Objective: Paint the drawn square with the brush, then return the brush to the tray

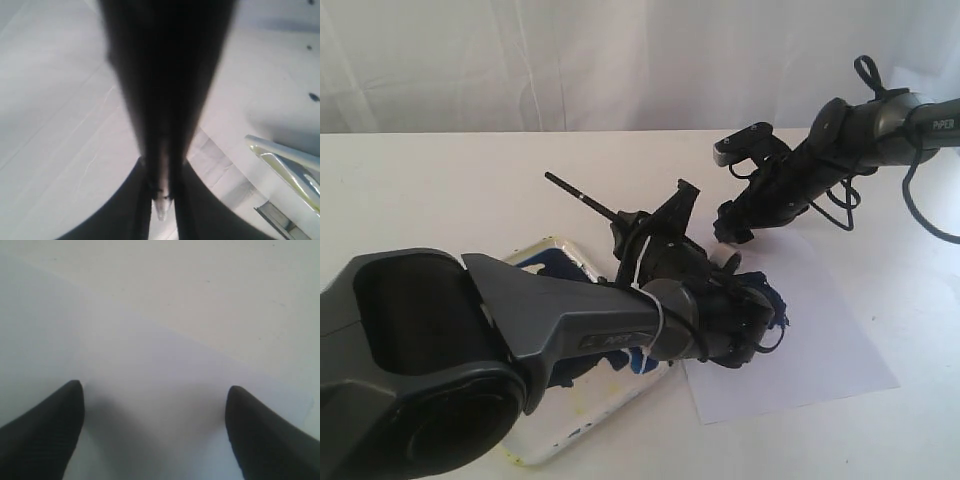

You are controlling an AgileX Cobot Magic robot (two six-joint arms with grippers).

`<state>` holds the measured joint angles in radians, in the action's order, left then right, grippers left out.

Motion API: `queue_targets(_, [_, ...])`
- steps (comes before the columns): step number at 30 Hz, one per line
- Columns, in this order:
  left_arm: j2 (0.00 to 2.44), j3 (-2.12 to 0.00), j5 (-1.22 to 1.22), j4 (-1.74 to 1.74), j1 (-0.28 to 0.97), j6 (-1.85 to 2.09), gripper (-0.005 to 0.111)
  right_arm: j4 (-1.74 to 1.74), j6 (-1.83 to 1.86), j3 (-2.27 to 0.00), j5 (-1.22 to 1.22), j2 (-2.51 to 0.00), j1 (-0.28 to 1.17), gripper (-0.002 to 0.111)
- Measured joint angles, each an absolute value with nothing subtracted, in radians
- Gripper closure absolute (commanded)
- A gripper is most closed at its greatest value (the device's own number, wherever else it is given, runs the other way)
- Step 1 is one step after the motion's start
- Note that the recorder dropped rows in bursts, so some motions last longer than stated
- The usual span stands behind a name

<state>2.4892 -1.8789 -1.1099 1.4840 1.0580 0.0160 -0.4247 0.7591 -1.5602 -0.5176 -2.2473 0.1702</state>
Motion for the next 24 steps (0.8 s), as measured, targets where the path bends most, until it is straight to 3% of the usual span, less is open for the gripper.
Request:
queue_targets(7, [2.490,-1.882,-1.094,1.462,1.065,0.016,0.107,-0.425,0.759,-1.560,-0.518,-2.247,0.170,0.035])
queue_targets(15, [2.492,-1.882,-1.119,1.460,0.985,0.018,0.107,-0.425,0.759,-1.560,-0.518,-2.247,0.170,0.035])
queue_targets(24, [2.500,-1.882,-1.105,1.422,1.048,0.038,0.107,-0.425,0.759,-1.560,-0.518,-2.247,0.170,0.035])
